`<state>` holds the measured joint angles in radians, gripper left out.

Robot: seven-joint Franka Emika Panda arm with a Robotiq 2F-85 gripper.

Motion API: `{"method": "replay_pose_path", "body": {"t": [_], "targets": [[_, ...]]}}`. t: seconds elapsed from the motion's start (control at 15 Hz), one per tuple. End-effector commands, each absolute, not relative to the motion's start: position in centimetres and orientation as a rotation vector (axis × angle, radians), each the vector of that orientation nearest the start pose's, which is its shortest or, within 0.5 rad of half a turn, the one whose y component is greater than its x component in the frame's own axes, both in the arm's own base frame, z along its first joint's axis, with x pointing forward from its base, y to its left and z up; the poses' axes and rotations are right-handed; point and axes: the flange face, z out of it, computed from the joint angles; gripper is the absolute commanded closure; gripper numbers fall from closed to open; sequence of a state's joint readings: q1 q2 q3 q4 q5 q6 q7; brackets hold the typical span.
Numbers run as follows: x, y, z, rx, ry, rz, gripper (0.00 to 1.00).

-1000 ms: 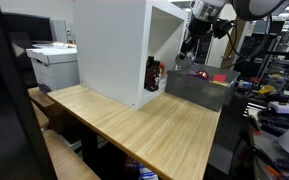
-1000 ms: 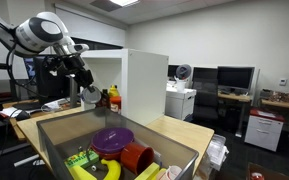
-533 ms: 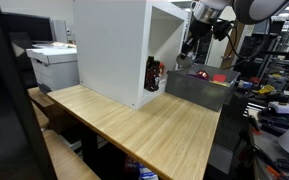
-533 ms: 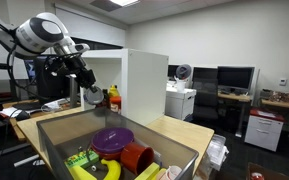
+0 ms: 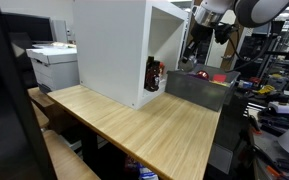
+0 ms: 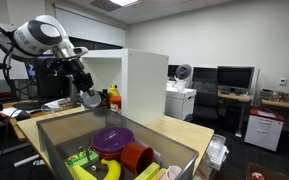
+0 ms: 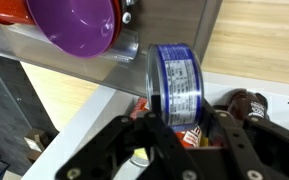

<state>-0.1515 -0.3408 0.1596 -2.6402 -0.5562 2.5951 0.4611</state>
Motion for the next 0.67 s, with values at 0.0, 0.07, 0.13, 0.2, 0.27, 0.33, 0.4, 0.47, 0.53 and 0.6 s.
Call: {"method": "replay_pose_path", "body": {"t": [0.0,0.07,0.13,0.2,0.27,0.33,0.4,0.47,0.53,0.6], "targets": [[42.18,1.09,38.38,-3.386,0.052,-0.595,0.88],[42.15,1.09,38.24,-3.377,0.067,-0.580,0.88],[42.09,1.10,38.21,-3.372,0.081,-0.579,0.88],[42.10,1.02,38.23,-3.373,0.091,-0.584,0.88],[42.11,0.98,38.32,-3.379,0.088,-0.596,0.88],[42.11,0.94,38.40,-3.384,0.087,-0.607,0.88],[42.11,0.88,38.45,-3.388,0.086,-0.614,0.88],[42.14,0.81,38.37,-3.391,0.085,-0.610,0.88],[42.14,0.79,38.36,-3.394,0.083,-0.613,0.88],[42.17,0.73,38.38,-3.401,0.082,-0.617,0.88]]}}
